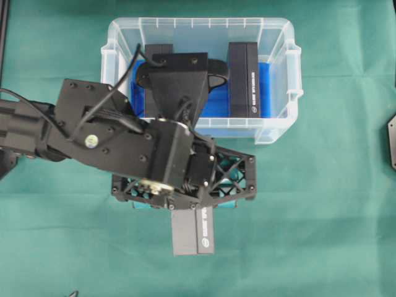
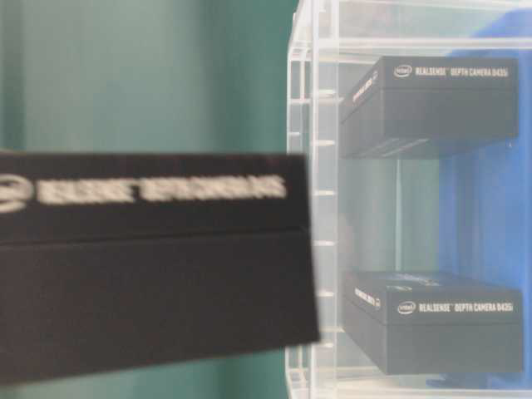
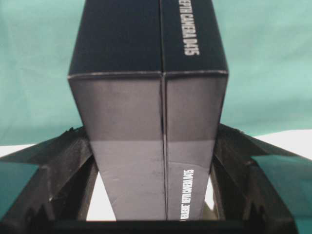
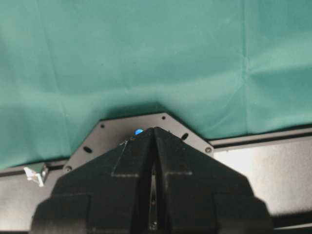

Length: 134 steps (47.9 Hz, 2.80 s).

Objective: Take the box out of the case with the left arm.
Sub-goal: 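Carry the held box toward the table in front of the case, then lower the box onto the table, open the left gripper, withdraw left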

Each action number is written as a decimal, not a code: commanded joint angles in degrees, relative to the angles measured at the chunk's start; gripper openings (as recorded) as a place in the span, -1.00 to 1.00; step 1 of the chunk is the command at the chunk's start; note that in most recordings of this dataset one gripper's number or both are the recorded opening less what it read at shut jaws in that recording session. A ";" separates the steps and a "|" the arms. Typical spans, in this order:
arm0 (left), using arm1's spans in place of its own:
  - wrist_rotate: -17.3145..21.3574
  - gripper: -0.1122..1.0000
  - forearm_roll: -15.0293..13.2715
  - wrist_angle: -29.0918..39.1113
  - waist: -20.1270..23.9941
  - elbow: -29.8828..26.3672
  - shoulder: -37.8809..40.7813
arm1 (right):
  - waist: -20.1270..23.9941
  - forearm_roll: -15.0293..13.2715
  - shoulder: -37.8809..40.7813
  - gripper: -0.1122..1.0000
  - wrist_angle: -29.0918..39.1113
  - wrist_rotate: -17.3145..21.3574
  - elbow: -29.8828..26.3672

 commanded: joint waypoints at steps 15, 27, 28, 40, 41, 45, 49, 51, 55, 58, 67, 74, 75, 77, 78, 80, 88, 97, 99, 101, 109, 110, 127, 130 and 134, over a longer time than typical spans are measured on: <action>-0.35 0.26 0.26 -12.13 -0.09 12.57 -5.19 | -0.09 -0.09 0.00 -0.80 0.09 0.09 -1.23; -1.67 0.26 0.26 -22.59 -0.09 24.96 -8.35 | -0.09 -0.09 0.00 -0.80 0.09 0.09 -1.23; -1.67 0.26 0.26 -23.47 -0.09 25.84 -8.44 | -0.09 -0.09 0.00 -0.80 0.09 0.18 -1.23; -1.41 0.26 -0.35 -32.96 -0.18 32.26 -6.59 | -0.09 -0.09 0.00 -0.80 0.09 0.18 -1.23; -1.41 0.26 -0.44 -33.57 -0.09 32.52 -6.33 | -0.09 -0.09 -0.09 -0.80 0.09 0.18 -1.23; -1.32 0.26 -0.62 -35.33 -0.26 33.57 -5.27 | -0.09 -0.09 0.00 -0.80 0.09 0.18 -1.23; -1.41 0.26 -1.05 -36.74 -0.18 34.80 -4.31 | -0.09 -0.09 0.00 -0.80 0.09 0.18 -1.23; -1.41 0.26 -1.23 -37.53 -0.09 35.42 -4.13 | -0.09 -0.09 0.00 -0.80 0.09 0.18 -1.23; -1.41 0.26 -1.32 -39.37 -0.18 36.47 -3.78 | -0.09 -0.09 0.00 -0.80 0.09 0.18 -1.23; -1.32 0.26 -1.41 -40.78 -0.18 37.44 -3.52 | -0.09 -0.09 0.00 -0.80 0.09 0.18 -1.23; -1.32 0.26 -1.67 -43.51 -0.18 39.99 -3.60 | -0.09 -0.09 0.09 -0.80 -0.09 0.18 -1.23; -1.23 0.26 -1.76 -43.68 -0.18 40.17 -3.69 | -0.09 -0.09 0.18 -0.80 -0.09 0.18 -1.23; -1.14 0.26 -1.76 -43.68 -0.26 40.17 -3.69 | -0.09 -0.09 0.18 -0.80 -0.09 0.18 -1.23; -1.05 0.26 -1.67 -43.68 -0.18 40.25 -3.69 | -0.09 -0.09 0.18 -0.80 -0.09 0.18 -1.23; -1.05 0.26 -1.67 -43.59 -0.18 40.25 -3.69 | -0.09 -0.09 0.18 -0.80 -0.09 0.18 -1.23; -1.05 0.26 -1.85 -43.59 -0.18 40.17 -3.69 | -0.09 -0.09 0.18 -0.80 -0.09 0.18 -1.23; -1.05 0.26 -2.46 -43.68 0.09 39.90 -3.69 | -0.09 -0.09 0.18 -0.80 0.09 0.18 -1.23; 0.26 0.26 -2.29 -43.68 0.26 39.81 -3.69 | -0.09 -0.09 0.18 -0.80 0.09 0.18 -1.23; 0.88 0.26 -2.29 -43.86 0.26 39.81 -3.69 | -0.09 -0.09 0.18 -0.80 0.09 0.18 -1.23; 1.23 0.26 -2.29 -43.95 0.26 39.73 -3.69 | -0.09 -0.09 0.18 -0.80 0.09 0.18 -1.23; 1.14 0.27 -2.11 -43.95 0.26 39.73 -3.69 | -0.09 -0.09 0.18 -0.80 0.09 0.18 -1.23; 1.14 0.34 -2.11 -43.95 0.18 39.73 -3.78 | -0.09 -0.09 0.18 -0.80 0.09 0.18 -1.23; 0.62 0.95 -2.11 -43.86 0.35 39.81 -4.66 | -0.09 -0.09 0.09 -0.80 0.09 0.18 -1.23; 0.62 0.95 -2.11 -43.59 0.35 39.73 -5.01 | -0.09 -0.09 0.00 -0.80 0.00 0.18 -1.32; 0.62 0.95 -2.11 -43.15 0.35 39.11 -5.80 | -0.09 -0.09 0.09 -0.80 0.00 0.18 -1.32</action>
